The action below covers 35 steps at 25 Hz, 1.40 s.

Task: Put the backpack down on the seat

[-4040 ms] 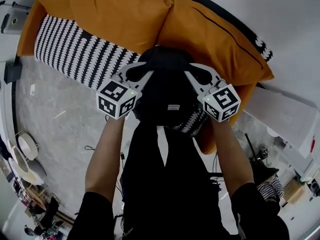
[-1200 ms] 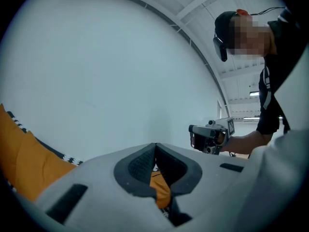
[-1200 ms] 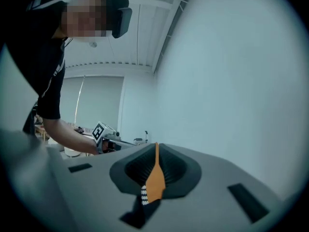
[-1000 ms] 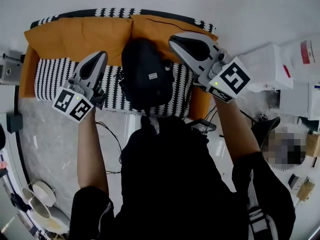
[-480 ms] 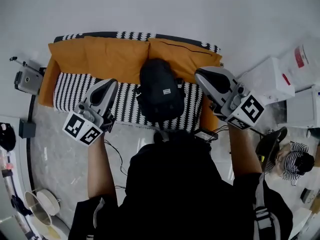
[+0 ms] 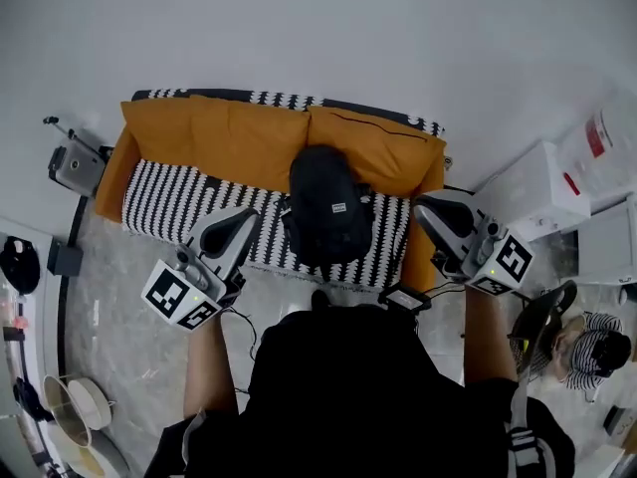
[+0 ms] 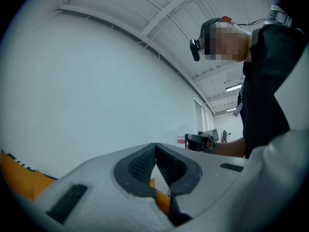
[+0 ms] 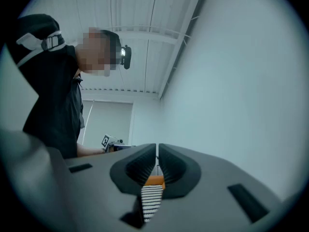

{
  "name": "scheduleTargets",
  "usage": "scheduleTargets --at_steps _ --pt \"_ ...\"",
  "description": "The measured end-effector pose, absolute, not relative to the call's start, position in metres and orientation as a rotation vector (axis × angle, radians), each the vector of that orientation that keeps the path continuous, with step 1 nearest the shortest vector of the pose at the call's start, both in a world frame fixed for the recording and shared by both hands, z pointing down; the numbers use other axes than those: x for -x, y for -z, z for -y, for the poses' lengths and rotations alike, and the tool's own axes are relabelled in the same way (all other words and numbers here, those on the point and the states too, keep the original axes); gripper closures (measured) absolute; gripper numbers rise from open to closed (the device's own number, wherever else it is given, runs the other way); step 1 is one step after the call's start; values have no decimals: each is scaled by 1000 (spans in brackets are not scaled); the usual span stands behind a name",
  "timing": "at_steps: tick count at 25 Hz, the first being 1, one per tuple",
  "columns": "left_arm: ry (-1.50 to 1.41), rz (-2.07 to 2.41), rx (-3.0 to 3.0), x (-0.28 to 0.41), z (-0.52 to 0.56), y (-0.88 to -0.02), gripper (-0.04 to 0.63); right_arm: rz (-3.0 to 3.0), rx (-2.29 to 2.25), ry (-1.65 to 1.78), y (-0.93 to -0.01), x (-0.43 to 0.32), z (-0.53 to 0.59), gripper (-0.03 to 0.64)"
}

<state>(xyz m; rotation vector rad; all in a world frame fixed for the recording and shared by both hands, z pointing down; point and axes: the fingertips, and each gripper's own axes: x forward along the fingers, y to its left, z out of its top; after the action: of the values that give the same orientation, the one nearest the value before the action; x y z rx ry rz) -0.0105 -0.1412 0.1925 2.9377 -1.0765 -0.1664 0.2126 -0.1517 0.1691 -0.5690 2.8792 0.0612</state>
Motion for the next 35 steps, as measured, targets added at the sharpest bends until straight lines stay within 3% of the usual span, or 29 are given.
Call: scheduleTargets --at_steps 16,35 --pt "132 1182 -2882 -69 11 -200 574 -2930 320 15 -192 -257 45 580" --pt "46 1078 -2848 -118 -94 -221 574 -2894 249 79 -201 -277 -54 581"
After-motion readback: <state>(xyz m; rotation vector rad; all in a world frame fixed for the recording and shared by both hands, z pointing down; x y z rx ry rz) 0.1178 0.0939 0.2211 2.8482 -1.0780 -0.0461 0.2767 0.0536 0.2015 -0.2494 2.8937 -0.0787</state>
